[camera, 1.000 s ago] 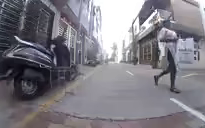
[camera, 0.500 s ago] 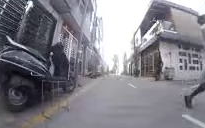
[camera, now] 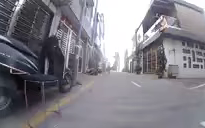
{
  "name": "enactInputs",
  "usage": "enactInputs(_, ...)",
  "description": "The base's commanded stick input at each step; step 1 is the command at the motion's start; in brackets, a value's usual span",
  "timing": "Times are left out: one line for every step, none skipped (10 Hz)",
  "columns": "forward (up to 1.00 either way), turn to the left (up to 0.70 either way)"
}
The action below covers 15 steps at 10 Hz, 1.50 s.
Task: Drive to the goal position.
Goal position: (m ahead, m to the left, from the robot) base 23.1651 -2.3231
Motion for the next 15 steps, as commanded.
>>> enactInputs(0.85, -0.34)
enactInputs(0.85, -0.34)
enactInputs(0.85, -0.34)
enactInputs(0.85, -0.34)
enactInputs(0.85, -0.34)
enactInputs(0.85, -0.34)
enactInputs(0.85, -0.34)
enactInputs(0.85, -0.34)
enactInputs(0.85, -0.34)
enactInputs(0.85, -0.18)
enactInputs(0.85, 0.0)
enactInputs(0.85, 0.0)
enactInputs(0.85, 0.0)
enactInputs(0.85, 0.0)
enactInputs(0.85, 0.0)
